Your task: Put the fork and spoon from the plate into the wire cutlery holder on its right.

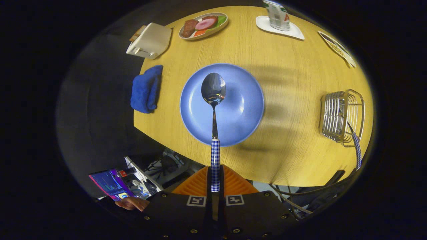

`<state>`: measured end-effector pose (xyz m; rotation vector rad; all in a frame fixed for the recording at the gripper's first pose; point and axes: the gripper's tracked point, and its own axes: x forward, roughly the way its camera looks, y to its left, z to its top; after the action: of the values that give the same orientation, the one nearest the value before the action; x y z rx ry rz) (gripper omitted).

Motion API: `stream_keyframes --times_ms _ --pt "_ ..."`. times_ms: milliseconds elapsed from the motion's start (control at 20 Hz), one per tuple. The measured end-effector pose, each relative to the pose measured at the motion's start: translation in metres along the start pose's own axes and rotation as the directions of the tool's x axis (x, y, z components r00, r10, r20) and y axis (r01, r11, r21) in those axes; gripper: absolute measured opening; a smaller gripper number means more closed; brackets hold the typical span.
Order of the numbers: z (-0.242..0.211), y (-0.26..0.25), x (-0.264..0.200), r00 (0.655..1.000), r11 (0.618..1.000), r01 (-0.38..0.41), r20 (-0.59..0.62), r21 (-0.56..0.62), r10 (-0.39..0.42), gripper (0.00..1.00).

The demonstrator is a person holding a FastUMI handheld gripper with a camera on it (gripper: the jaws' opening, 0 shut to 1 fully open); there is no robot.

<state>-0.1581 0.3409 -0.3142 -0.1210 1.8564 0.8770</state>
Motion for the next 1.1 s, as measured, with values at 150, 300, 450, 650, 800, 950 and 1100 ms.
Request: stream_keyframes --times_ms 150,300,450,650,800,950,1100 --pt "-0.022 -0.024 -0.037 1.000 0.999 0.013 0.008 0.033 -0.014 0.07" --pt "-0.048 -0.065 -0.070 0.993 0.993 0.105 -0.056 0.046 -0.103 0.07" --pt "-0.062 -0.095 -0.101 0.982 0.981 0.171 -0.099 0.087 -0.162 0.07" --pt "-0.081 -0.112 -0.139 0.968 0.970 0.212 -0.164 0.116 -0.192 0.07" --pt "-0.089 -0.135 -0.160 0.934 0.950 0.299 -0.234 0.092 -0.271 0.07" --pt "-0.073 -0.125 -0.160 0.943 0.956 0.243 -0.273 0.163 -0.193 0.07" --pt "-0.057 -0.121 -0.158 0.944 0.944 0.205 -0.308 0.261 -0.120 0.07"
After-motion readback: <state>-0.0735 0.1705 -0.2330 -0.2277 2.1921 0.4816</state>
